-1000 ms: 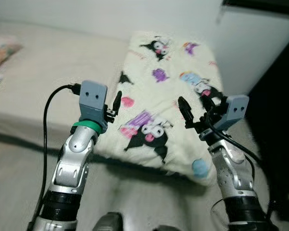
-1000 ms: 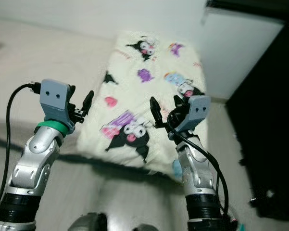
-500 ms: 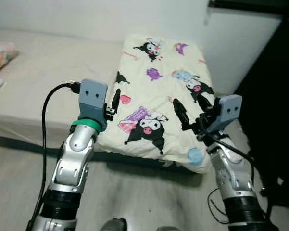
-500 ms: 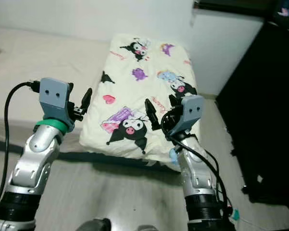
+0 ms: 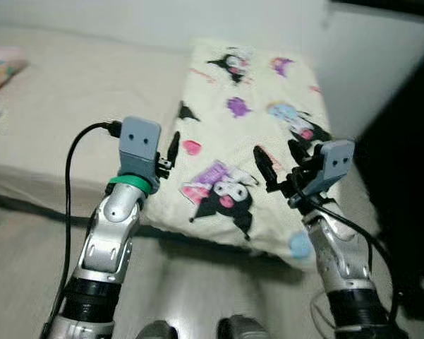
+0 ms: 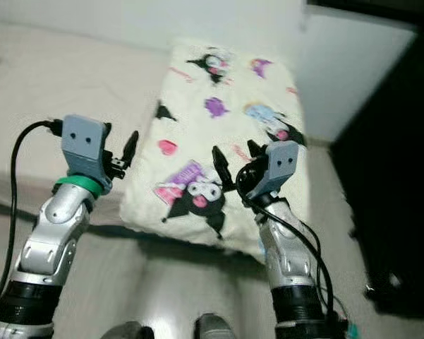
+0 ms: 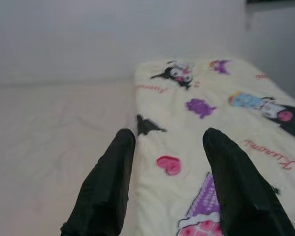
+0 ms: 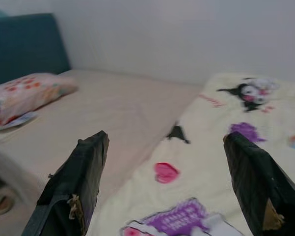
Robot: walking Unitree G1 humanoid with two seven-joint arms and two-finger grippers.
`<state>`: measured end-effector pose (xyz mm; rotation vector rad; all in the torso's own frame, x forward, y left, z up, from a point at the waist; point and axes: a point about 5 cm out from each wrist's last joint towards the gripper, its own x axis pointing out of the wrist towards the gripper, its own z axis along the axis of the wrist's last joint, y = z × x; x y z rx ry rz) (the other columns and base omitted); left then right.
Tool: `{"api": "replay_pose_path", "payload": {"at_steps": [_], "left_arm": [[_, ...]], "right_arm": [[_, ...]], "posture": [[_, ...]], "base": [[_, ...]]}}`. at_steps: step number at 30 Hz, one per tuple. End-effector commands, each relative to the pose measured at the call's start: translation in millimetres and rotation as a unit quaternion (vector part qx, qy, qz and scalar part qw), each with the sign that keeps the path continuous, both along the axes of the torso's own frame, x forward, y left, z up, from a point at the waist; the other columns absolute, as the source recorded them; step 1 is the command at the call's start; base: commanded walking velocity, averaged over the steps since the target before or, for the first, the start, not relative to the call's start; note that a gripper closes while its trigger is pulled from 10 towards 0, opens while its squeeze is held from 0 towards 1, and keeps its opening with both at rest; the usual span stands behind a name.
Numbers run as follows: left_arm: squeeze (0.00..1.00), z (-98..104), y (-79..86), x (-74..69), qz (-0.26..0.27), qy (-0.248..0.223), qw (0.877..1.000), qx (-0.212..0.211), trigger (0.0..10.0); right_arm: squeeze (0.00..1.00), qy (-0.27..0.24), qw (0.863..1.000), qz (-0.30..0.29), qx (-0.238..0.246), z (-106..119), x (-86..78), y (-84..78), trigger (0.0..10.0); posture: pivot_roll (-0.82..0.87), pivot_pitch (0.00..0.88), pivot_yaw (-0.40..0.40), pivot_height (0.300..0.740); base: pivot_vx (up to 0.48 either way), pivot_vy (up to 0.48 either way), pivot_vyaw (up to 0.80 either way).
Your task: Clean up the room
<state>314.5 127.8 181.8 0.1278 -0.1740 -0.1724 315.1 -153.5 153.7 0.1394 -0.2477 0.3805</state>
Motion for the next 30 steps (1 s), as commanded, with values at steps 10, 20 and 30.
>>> {"api": "replay_pose_path", "payload": {"at_steps": [10,20,30], "left_arm": [[0.00,-3,-4.8,-2.9,-0.010,0.011,1.000,-0.003,10.0],[0.00,-68,17.8,-23.1,0.012,0.094,0.994,0.058,10.0],[0.00,-163,56.3,-52.2,0.071,0.281,0.955,0.071,10.0]], "right_arm": [[0.00,0.018,1.000,0.003,0.001,-9,-4.5,-2.3,10.0],[0.00,0.133,0.991,0.015,0.002,-70,-18.0,10.6,10.0],[0.00,0.311,0.948,0.007,-0.064,-161,-60.8,2.1,10.0]], "posture": [[-0.01,0.009,-0.007,0.714],[-0.03,0.004,0.016,0.714],[-0.04,0.006,0.014,0.714]], "base": [[0.000,0.000,0.00],[0.000,0.000,0.00],[0.000,0.000,0.00]]}}
